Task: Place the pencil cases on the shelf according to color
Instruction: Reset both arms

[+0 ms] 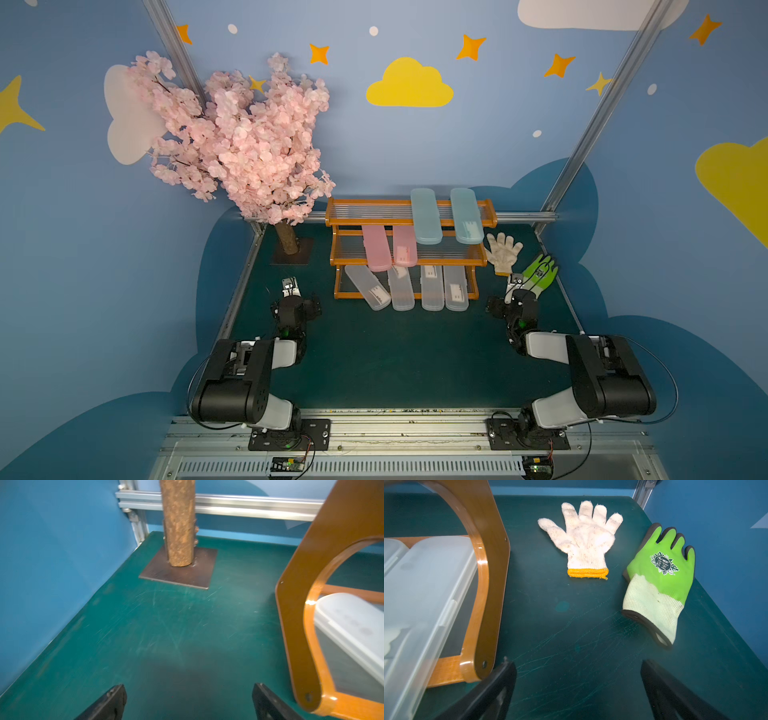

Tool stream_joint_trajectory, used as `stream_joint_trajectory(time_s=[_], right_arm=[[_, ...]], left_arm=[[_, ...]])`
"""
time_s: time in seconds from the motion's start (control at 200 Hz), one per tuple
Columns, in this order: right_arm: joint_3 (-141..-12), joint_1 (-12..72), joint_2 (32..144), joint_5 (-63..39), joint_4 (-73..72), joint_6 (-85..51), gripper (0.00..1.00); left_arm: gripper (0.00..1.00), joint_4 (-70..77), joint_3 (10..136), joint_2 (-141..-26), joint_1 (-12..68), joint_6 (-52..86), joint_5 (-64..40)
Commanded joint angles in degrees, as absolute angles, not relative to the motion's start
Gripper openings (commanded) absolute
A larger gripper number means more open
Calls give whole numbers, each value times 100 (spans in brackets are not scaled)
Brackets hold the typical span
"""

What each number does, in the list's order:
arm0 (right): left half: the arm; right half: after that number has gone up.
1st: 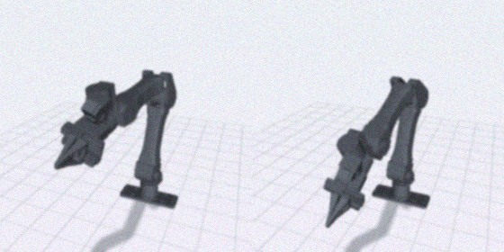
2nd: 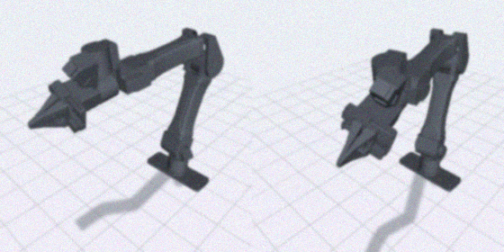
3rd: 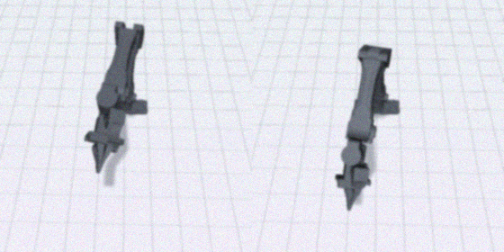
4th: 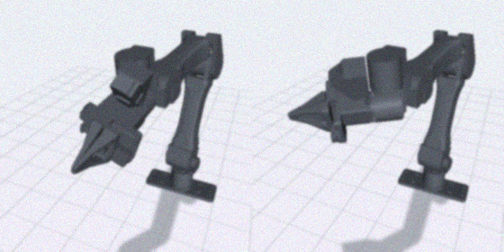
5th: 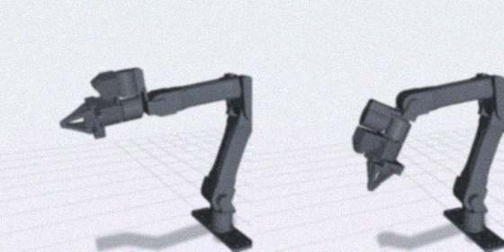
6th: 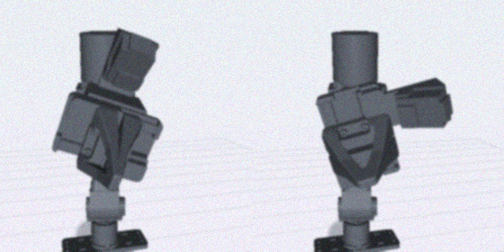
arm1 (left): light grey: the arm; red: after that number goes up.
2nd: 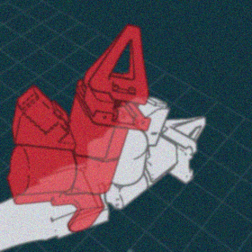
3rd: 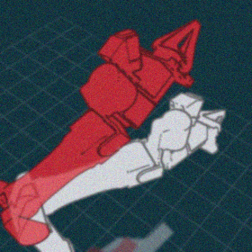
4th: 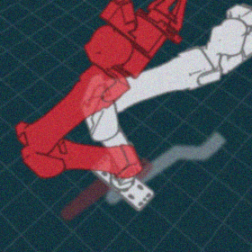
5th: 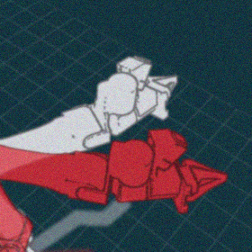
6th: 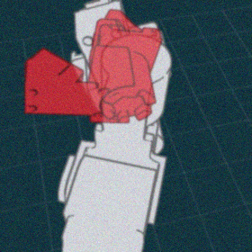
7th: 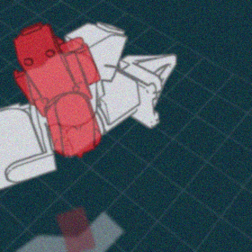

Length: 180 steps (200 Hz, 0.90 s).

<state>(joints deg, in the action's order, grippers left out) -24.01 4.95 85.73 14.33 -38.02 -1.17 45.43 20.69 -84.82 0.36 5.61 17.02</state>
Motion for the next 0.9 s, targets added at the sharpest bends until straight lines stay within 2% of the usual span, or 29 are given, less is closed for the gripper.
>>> stream_joint_trajectory(time_s=[0.0, 0.08, 0.185, 0.3, 0.896], right_arm=[[-2487, 467, 8489, 1318, -3982, -168, 99], [-2501, 471, 8482, 1309, -3981, -151, 99], [-2517, 468, 8465, 1290, -3981, -124, 99], [-2585, 483, 8417, 1242, -3596, -57, 99], [-2603, 497, 8449, 1274, -3595, -45, 99]], left_arm=[[100, 4735, 2344, -8844, 10, 264, 1013], [100, 5367, 2023, -8921, 43, 252, 1088], [100, 4813, 2197, -8809, 29, 299, 1114], [100, 4844, 2197, -8816, 27, 299, 1113], [100, 4878, 2185, -8815, 44, 282, 1140]])
